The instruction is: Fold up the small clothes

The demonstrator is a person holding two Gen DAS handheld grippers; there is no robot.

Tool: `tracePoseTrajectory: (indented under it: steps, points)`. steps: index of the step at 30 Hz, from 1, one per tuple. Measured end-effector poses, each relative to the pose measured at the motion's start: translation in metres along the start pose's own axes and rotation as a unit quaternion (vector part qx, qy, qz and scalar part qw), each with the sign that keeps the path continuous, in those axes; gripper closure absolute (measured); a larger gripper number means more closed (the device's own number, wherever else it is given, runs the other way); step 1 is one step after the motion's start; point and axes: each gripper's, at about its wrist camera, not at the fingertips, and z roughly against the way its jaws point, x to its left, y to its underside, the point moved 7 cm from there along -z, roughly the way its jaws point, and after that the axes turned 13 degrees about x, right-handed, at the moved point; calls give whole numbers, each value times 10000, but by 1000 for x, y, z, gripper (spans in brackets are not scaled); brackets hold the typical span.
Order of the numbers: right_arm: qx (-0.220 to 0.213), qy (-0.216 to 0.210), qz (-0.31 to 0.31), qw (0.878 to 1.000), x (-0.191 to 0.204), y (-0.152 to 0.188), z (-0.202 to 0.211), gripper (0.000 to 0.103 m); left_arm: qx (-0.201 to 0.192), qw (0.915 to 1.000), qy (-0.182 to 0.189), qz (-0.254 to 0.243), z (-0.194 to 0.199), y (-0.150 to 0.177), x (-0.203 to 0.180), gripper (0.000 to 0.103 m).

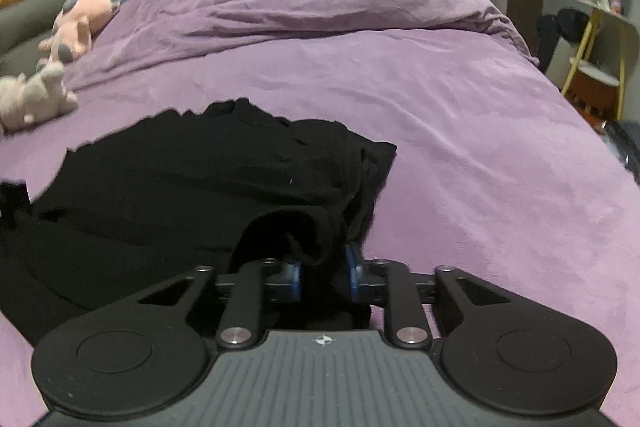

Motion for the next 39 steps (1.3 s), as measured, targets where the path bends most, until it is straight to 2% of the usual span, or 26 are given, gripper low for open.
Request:
tracePoseTrajectory:
  steps: [2, 6, 10, 13, 15, 18, 20, 25, 28, 30, 33, 34, 36, 39]
  points:
    - [-105, -124, -165, 9997, -2, -1, 6, 92, -102, 9998, 98, 155, 5, -1, 2, 102]
    - [-338, -527, -500, 9968, -5, -6, 25, 93, -484, 9981, 329, 192, 28, -6, 0, 102]
    - [-509, -855, -747, 9922, -8, -12, 42, 93, -689, 9963, 457, 234, 50, -12, 2, 102]
    - [-451, -744, -690, 9938, -7, -11, 39, 93, -613, 9973, -14, -400, 49, -11, -3, 101]
    - [-365, -730, -690, 9943, -6, -8, 35, 93, -424, 9967, -71, -690, 41, -6, -5, 88]
    - [-291, -708, -698, 9946, -6, -3, 30, 93, -308, 9940, -22, -1045, 35, 8, -5, 80]
    - [-261, -706, -766, 9942, -8, -2, 28, 93, -351, 9897, -55, -1390, 33, 16, -7, 77]
    - [-208, -702, -773, 9943, -5, -1, 23, 93, -502, 9763, -577, -2024, 26, 18, -14, 73]
    - [-156, -708, -769, 9944, -3, 0, 20, 93, -668, 9704, -498, -2265, 21, 11, -25, 69]
    - [-120, -695, -766, 9946, -2, 0, 17, 93, -610, 9642, -446, -2541, 12, 8, -35, 69]
    - [-77, -677, -761, 9948, -3, 0, 15, 93, -490, 9500, -454, -3049, 0, 10, -49, 69]
    - [-65, -676, -770, 9947, -4, 0, 14, 93, -404, 9483, -414, -3119, -3, 11, -52, 69]
    - [-51, -686, -805, 9944, -5, 0, 13, 93, -322, 9485, -337, -3134, -7, 11, -54, 69]
    - [-53, -707, -817, 9941, -5, -1, 12, 93, -205, 9562, -118, -2919, -10, 8, -49, 70]
